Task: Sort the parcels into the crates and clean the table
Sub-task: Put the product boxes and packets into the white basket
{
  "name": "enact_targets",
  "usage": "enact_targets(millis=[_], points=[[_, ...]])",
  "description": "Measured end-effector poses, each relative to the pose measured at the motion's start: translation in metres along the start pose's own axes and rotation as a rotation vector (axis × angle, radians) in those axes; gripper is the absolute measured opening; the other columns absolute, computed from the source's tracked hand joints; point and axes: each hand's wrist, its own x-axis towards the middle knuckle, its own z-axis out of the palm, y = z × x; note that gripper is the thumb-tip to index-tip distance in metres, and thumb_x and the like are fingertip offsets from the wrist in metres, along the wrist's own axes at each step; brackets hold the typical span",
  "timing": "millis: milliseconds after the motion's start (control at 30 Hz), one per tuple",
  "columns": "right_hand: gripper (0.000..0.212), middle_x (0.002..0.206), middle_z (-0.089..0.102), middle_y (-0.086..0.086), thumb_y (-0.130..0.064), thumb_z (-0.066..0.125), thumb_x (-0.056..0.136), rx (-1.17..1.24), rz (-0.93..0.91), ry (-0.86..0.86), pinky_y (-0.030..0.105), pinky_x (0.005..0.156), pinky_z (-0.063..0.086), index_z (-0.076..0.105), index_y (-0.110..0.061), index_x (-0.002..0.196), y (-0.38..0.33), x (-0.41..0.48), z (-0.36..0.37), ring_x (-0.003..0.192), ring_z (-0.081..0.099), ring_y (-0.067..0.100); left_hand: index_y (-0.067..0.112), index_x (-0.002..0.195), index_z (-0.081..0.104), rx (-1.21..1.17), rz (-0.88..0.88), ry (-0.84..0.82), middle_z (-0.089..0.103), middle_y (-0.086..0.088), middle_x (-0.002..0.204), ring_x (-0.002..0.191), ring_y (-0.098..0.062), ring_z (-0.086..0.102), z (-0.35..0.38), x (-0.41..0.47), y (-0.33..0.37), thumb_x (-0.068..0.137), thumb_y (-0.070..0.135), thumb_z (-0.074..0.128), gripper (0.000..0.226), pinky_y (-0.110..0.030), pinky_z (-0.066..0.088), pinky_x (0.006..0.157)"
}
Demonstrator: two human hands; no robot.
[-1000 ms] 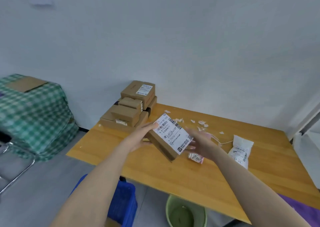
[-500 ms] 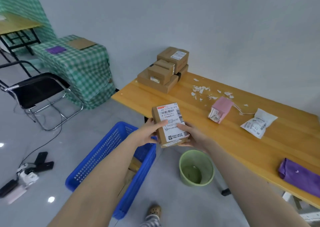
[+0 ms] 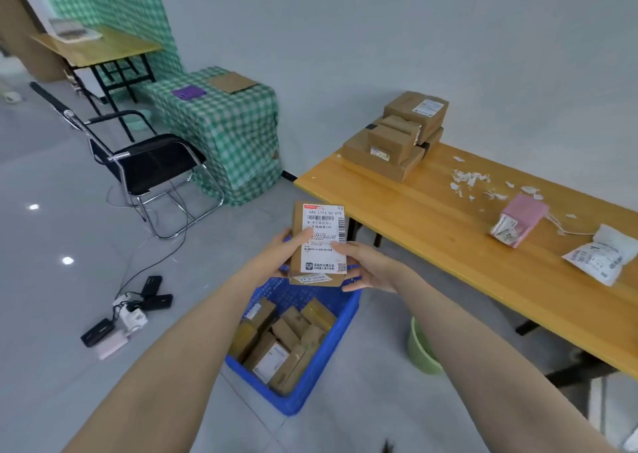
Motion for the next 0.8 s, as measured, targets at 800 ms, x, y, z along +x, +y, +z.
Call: enact_targets(millis=[800], points=[[0.027,0.114,0.066,0.003,-0.034,0.042,0.101,0.446,0.231,0.345,0.033,0.064,0.059,0.051,-0.021,0.123,0.056,0.185,0.089,0.081,0.07,0.019,0.013,0.143,0.029,0.336,-0.337,-0.205,0.05,-0.009,0.138,0.121,-0.029,0.052,-0.094,0.168,-0.088,0.103,0.021,0.033,0.041,-0.044,0.047,0.095]])
